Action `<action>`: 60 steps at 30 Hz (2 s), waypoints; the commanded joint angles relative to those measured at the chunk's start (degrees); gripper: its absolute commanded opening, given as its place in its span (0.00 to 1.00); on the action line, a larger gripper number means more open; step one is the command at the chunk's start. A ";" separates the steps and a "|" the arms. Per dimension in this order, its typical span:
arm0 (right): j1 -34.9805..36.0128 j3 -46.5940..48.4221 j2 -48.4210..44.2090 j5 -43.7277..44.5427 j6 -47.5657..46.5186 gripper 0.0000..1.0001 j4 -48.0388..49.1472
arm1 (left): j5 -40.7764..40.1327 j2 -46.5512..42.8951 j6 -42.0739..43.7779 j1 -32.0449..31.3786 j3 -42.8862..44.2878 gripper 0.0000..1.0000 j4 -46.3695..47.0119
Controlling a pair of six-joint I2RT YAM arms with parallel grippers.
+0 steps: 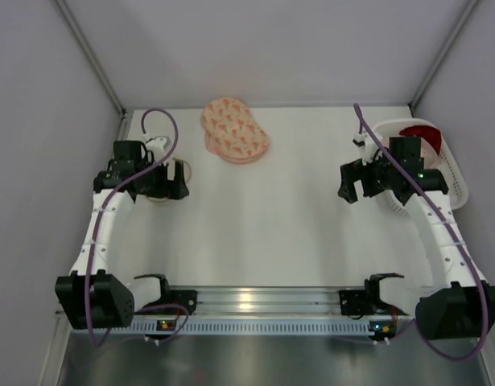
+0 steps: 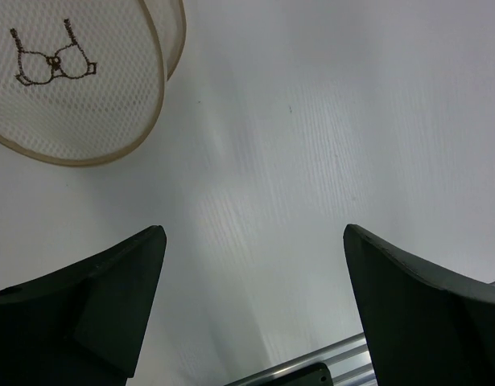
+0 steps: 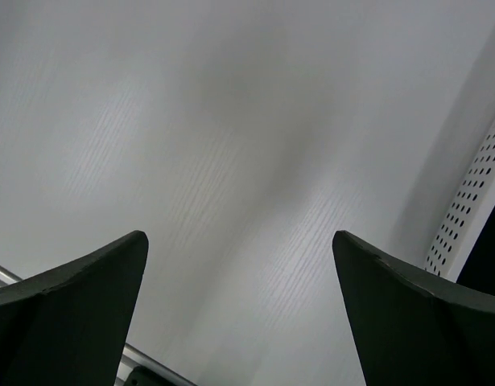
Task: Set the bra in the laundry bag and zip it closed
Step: Open the laundry bag at the center of the board.
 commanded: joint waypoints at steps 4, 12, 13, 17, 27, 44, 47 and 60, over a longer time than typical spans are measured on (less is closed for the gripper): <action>0.84 2.58 -1.15 4.27 0.08 1.00 5.05 | -2.45 1.08 7.11 0.11 3.48 0.98 1.98; 0.75 3.37 0.35 5.67 0.43 1.00 5.40 | -14.04 7.77 28.18 0.11 4.19 0.98 0.66; 0.84 3.63 0.43 6.20 1.65 0.99 5.75 | -17.36 8.30 30.76 0.03 2.79 0.98 0.75; -0.64 5.65 1.05 2.80 3.50 1.00 5.40 | -22.22 11.45 42.02 0.20 -2.04 0.96 3.10; -2.85 9.97 4.13 -1.18 4.65 0.99 3.03 | -11.26 15.42 55.47 2.14 -6.44 0.89 15.33; -2.76 8.03 3.69 -1.27 3.51 0.99 1.97 | -12.20 30.71 57.94 1.96 -3.64 0.41 22.28; -2.85 8.21 3.60 -1.18 3.33 0.99 1.80 | -12.56 29.67 58.55 1.17 -4.86 0.02 22.28; -2.76 7.33 4.65 -4.26 3.86 0.99 1.97 | -10.28 14.19 29.76 -24.38 0.39 0.00 -0.12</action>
